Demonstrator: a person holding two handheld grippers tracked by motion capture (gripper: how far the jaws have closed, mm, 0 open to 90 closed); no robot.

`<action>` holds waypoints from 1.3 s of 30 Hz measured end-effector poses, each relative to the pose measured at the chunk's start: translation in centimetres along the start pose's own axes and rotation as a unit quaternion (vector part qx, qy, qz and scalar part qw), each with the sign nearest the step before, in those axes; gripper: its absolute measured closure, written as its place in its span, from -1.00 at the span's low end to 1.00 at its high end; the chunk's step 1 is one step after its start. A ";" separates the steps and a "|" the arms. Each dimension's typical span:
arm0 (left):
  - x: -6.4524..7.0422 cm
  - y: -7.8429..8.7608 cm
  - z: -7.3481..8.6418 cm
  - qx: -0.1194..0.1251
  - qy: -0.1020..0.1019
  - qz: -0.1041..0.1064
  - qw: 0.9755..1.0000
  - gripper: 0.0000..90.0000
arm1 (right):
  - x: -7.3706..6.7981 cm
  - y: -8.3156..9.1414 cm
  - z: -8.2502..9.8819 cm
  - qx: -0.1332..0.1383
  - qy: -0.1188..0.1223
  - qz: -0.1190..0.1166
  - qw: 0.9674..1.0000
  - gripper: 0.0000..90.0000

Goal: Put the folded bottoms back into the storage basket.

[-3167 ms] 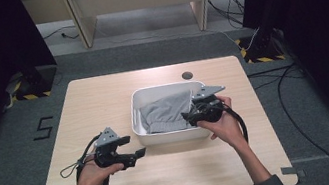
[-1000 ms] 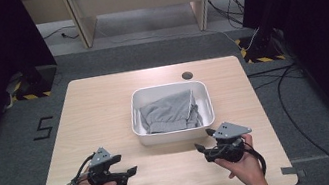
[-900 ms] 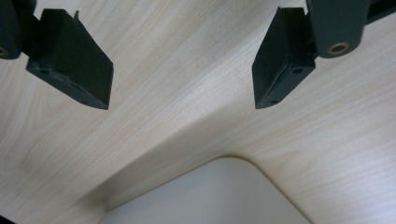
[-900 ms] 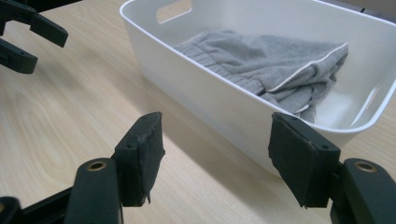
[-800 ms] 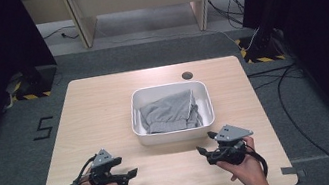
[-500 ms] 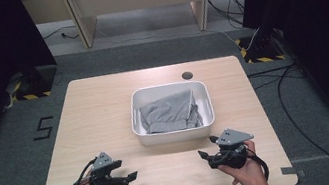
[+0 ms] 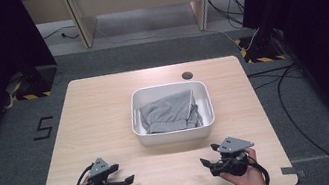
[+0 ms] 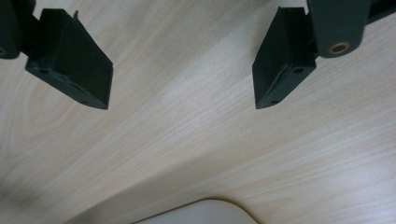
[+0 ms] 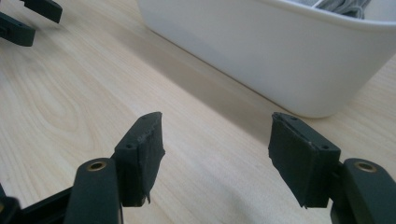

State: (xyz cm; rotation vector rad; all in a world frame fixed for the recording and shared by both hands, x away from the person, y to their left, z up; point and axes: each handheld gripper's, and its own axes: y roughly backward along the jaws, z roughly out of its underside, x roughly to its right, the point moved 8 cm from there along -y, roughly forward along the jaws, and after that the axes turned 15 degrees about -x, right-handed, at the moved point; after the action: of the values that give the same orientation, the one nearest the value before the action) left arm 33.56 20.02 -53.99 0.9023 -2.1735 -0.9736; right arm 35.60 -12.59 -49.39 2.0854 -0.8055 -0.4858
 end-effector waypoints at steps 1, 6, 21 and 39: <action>0.1 0.0 0.2 -0.001 -0.004 -0.005 1.000 -0.56 | 0.0 0.0 0.3 -0.002 0.000 0.000 1.000 -0.21; 0.6 -0.2 1.0 -0.011 -0.029 -0.021 0.999 -0.57 | 0.0 -0.5 1.4 -0.003 -0.007 -0.003 1.000 -0.28; 2.0 0.0 2.4 -0.014 -0.052 -0.033 0.998 -0.60 | 0.4 -0.8 3.8 -0.014 -0.024 0.002 1.000 -0.32; 4.0 0.5 4.2 0.009 -0.057 -0.037 0.998 -0.65 | 0.5 -1.1 6.5 -0.034 -0.021 0.035 0.999 -0.33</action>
State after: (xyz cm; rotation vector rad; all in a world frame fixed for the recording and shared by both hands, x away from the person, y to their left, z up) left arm 27.95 18.85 -55.02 0.9626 -2.2619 -1.0655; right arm 32.57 -16.08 -54.13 1.9834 -0.8722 -0.5137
